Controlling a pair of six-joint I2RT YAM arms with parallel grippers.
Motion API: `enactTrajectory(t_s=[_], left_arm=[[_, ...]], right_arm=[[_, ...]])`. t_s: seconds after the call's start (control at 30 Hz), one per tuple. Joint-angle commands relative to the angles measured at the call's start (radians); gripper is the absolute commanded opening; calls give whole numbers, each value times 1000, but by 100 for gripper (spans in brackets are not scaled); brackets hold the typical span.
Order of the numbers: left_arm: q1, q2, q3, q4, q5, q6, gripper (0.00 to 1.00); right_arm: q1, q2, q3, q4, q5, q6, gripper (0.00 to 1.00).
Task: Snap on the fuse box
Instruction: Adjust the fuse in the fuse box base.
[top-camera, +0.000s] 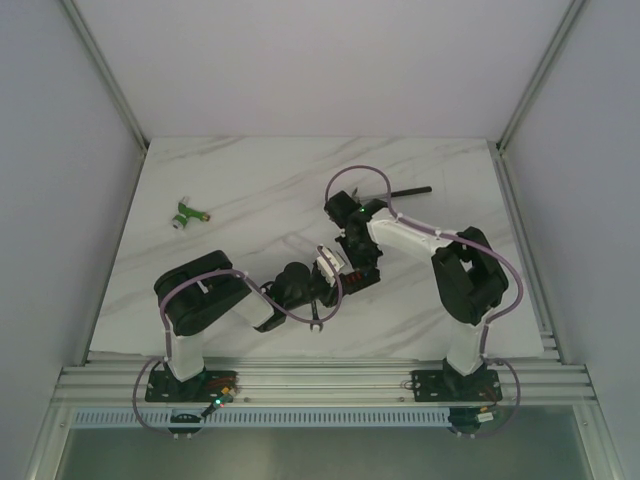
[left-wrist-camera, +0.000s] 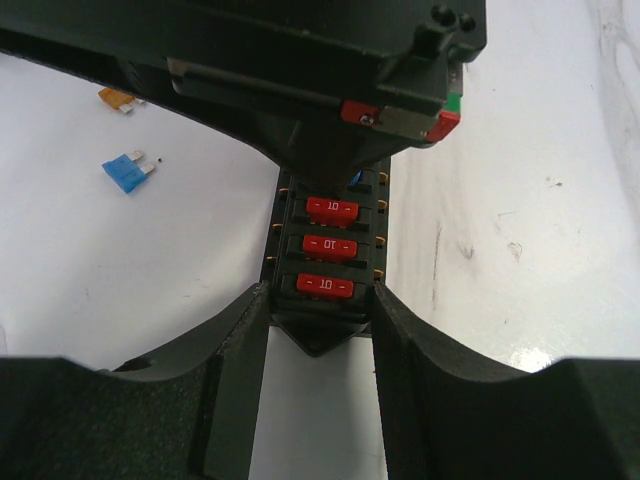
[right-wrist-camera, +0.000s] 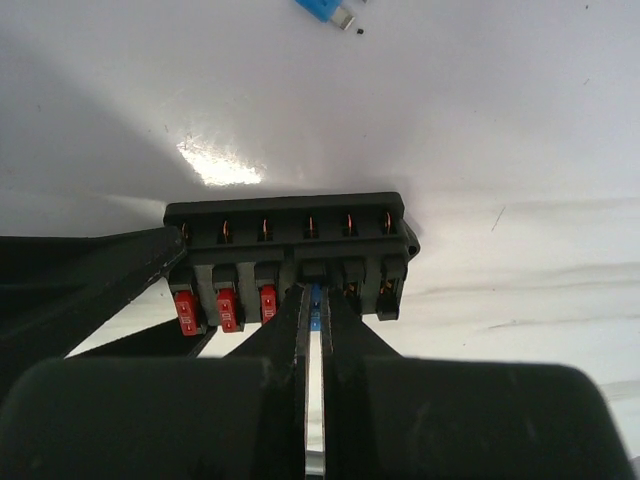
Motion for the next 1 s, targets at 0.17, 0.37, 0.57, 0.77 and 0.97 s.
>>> enactTrajectory(t_s=[0.17, 0.37, 0.57, 0.77, 0.97], left_arm=[[-3, 10, -8, -54, -22, -1, 11], [-4, 3, -12, -58, -19, -2, 11], [-3, 3, -11, -60, -19, -1, 12], [-3, 4, -9, -60, -20, -1, 12], [-3, 6, -8, -61, -19, -1, 12]], right_arm=[[25, 60, -150, 217, -32, 30, 3], [23, -148, -121, 139, -7, 46, 31], [17, -226, -140, 130, 16, 56, 37], [4, -206, -148, 154, 3, 48, 28], [-5, -171, -162, 167, -5, 46, 21]])
